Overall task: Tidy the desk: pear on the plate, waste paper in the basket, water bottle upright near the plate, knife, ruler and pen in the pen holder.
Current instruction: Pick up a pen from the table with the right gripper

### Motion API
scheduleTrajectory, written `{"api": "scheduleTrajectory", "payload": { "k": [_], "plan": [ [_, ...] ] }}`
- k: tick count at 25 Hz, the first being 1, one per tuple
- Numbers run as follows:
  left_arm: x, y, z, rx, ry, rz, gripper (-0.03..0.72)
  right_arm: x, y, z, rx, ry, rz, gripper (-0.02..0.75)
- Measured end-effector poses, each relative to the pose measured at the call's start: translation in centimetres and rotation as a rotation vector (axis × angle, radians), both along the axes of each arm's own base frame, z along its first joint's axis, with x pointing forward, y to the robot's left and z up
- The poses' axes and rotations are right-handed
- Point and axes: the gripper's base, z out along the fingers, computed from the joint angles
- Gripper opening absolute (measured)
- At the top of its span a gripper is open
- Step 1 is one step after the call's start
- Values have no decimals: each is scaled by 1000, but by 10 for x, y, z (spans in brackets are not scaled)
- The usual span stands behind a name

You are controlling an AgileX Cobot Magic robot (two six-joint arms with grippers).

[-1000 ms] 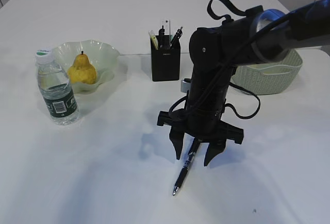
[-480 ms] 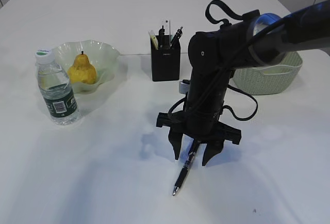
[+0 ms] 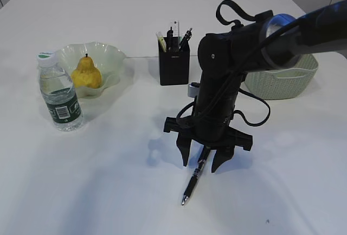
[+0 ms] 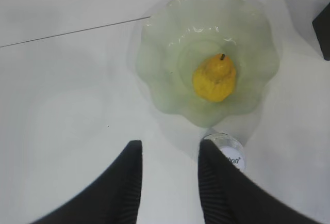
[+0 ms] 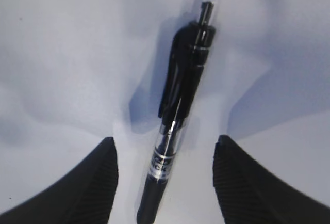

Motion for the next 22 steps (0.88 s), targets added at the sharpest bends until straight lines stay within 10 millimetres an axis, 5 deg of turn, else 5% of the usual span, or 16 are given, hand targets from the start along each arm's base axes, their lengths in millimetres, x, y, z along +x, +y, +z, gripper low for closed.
{"api": "scheduleTrajectory", "payload": {
  "k": [22],
  "plan": [
    [0, 0, 0, 0, 0, 0, 255, 6, 0, 0, 1, -74, 56, 462]
  ]
}}
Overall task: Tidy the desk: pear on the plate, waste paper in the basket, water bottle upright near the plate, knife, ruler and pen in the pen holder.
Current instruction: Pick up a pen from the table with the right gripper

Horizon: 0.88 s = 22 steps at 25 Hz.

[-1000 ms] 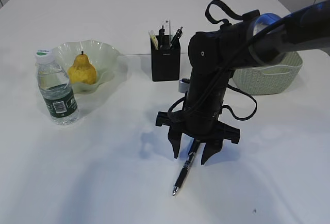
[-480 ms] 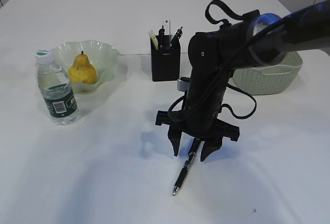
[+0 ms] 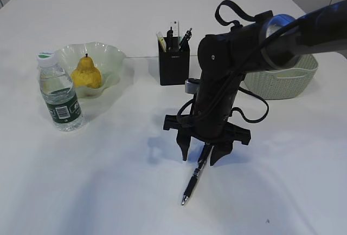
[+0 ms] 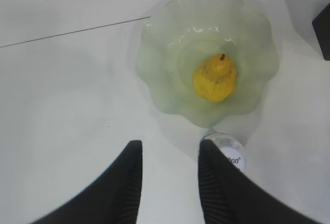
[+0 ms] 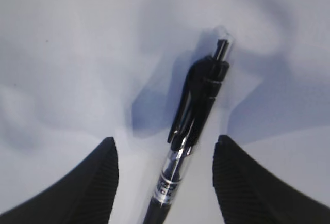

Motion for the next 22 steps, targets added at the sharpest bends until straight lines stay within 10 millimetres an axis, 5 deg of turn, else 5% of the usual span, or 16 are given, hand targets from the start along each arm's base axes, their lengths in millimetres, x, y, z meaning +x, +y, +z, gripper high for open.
{"api": "scheduleTrajectory", "payload": {
  "k": [22],
  "plan": [
    [0, 0, 0, 5, -1, 1, 255, -1, -1, 0, -6, 7, 58, 461]
  ]
}}
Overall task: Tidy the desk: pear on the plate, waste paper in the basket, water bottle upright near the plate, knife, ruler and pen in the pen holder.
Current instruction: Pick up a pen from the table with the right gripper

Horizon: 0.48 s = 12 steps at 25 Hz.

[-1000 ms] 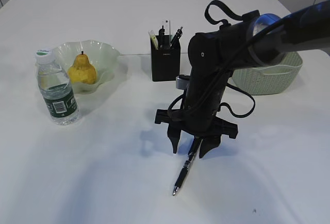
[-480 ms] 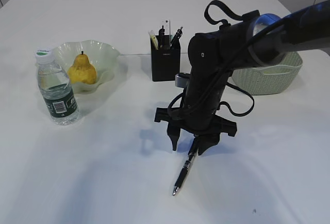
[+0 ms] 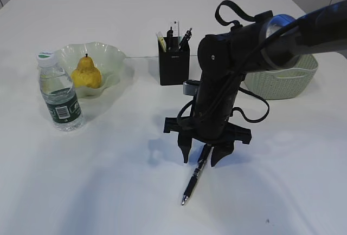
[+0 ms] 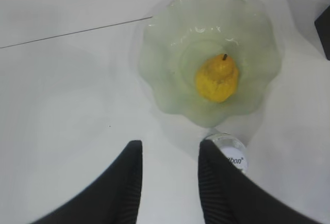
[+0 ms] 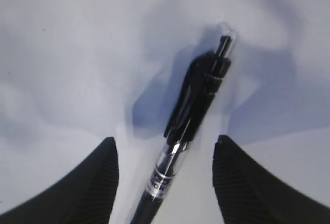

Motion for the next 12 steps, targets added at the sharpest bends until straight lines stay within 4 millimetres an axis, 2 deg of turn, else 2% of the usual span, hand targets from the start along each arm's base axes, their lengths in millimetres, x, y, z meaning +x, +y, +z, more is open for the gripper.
{"api": "scheduleTrajectory", "payload": {
  "k": [12],
  "plan": [
    [0, 1, 0, 6, -1, 2, 255, 1, 2, 0, 25, -19, 34, 461]
  ]
}}
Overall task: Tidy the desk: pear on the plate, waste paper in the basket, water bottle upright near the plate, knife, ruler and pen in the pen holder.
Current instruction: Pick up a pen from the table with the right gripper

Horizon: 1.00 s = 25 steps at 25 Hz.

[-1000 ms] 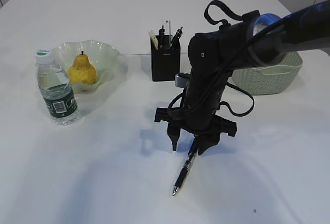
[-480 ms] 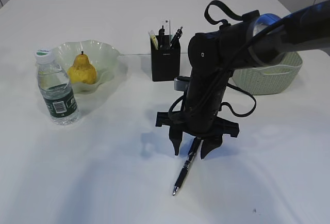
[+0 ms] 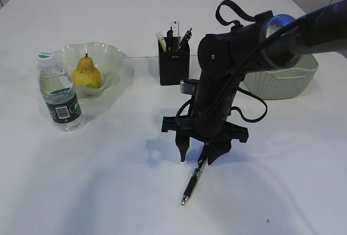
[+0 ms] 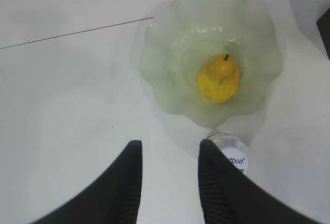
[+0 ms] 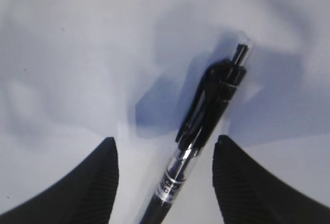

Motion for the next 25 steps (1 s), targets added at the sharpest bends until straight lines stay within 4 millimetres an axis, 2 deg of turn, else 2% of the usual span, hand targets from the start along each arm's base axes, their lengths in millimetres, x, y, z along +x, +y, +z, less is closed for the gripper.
{"api": "scheduleTrajectory", "payload": {
  "k": [25],
  "plan": [
    [0, 0, 0, 2, 0, 1, 255, 1, 4, -8, 27, 40, -159, 460]
  ]
}}
